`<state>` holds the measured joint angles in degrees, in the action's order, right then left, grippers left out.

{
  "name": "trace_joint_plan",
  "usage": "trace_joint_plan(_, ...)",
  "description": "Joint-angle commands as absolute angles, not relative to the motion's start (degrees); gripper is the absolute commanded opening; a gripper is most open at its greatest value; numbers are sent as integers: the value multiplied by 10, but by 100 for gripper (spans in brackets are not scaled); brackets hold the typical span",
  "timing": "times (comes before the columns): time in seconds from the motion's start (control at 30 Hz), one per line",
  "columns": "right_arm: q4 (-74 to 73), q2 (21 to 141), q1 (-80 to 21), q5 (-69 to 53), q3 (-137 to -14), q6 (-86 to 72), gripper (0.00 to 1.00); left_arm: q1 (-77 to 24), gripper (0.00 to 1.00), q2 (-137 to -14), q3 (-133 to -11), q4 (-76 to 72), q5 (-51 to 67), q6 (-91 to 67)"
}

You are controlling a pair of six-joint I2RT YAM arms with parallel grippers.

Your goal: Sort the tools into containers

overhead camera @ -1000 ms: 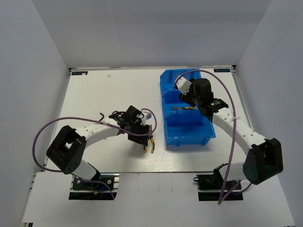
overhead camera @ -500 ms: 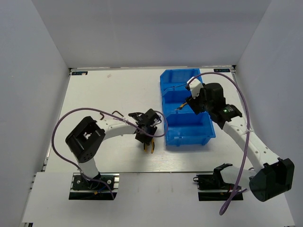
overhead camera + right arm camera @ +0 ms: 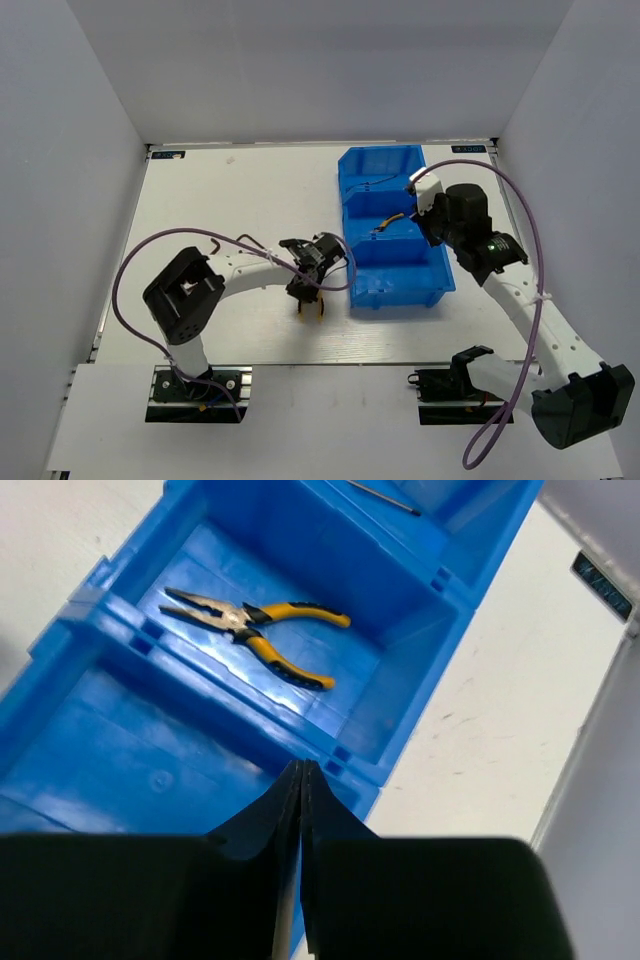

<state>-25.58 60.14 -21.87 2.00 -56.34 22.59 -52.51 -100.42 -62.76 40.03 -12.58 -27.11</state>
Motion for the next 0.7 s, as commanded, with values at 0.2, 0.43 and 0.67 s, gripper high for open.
trace_joint_plan(0.2,-275,530,-200,-28,-530,215,0,-504,0,-991,-895,479,-293,-240)
trace_joint_plan(0.43,-282,500,-189,-20,-506,221,0,-504,0,-1086,-1026,357,-342,-63)
trace_joint_plan(0.67,-303,462,-183,-24,-484,206,0,-511,0,-1160,-1073,219,-396,55)
